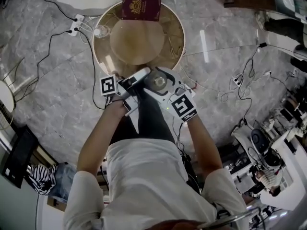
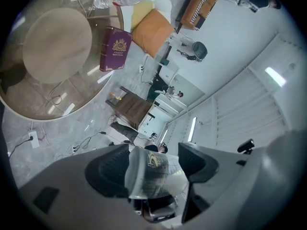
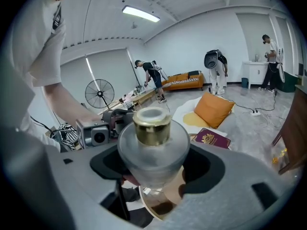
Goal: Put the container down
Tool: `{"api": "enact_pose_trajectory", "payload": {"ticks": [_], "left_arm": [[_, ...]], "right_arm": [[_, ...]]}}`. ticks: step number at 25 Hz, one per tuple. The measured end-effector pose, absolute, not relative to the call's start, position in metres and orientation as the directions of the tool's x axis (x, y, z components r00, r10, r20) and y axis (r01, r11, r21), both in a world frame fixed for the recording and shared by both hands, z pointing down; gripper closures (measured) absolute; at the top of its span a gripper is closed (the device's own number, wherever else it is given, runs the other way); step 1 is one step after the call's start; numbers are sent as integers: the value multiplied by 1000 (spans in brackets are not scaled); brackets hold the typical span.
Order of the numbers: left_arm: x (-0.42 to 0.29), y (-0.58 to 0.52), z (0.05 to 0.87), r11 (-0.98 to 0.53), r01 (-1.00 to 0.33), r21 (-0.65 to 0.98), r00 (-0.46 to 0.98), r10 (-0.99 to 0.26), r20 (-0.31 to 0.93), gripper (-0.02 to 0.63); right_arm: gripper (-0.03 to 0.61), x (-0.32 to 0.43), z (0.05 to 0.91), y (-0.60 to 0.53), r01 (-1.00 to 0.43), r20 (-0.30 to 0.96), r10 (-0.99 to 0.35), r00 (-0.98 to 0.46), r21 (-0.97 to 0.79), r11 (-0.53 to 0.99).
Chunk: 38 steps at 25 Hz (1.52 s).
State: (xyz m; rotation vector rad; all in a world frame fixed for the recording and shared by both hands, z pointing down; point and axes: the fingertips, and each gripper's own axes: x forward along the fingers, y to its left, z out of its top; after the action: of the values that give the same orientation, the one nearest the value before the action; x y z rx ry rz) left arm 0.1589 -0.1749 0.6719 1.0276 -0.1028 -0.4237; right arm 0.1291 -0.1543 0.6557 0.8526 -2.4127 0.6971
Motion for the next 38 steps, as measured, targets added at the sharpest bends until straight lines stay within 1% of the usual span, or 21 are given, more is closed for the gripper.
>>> {"api": "enact_pose_trajectory", "payload": {"ticks": [9, 25, 28, 30, 38], "left_arm": [[173, -186, 734, 469, 266, 842, 910, -409, -59, 314], [168, -205, 839, 469, 199, 860, 900, -435, 29, 318], [164, -205, 857, 463, 180, 868, 899, -435, 45, 349], [163, -204, 867, 461, 179, 869, 897, -439, 48, 389], [164, -193, 899, 455, 158, 876, 904, -424, 57, 474]], "right_arm": [[244, 158, 726, -175, -683, 611, -405, -680, -326, 654], [244, 191, 843, -227, -737, 646, -448, -618, -279, 616], [244, 196, 870, -234, -754, 660, -460, -594, -259, 603], [244, 199, 889, -237, -765, 670, -466, -578, -245, 596], [244, 198, 955, -251, -794, 698, -483, -529, -205, 573]]}}
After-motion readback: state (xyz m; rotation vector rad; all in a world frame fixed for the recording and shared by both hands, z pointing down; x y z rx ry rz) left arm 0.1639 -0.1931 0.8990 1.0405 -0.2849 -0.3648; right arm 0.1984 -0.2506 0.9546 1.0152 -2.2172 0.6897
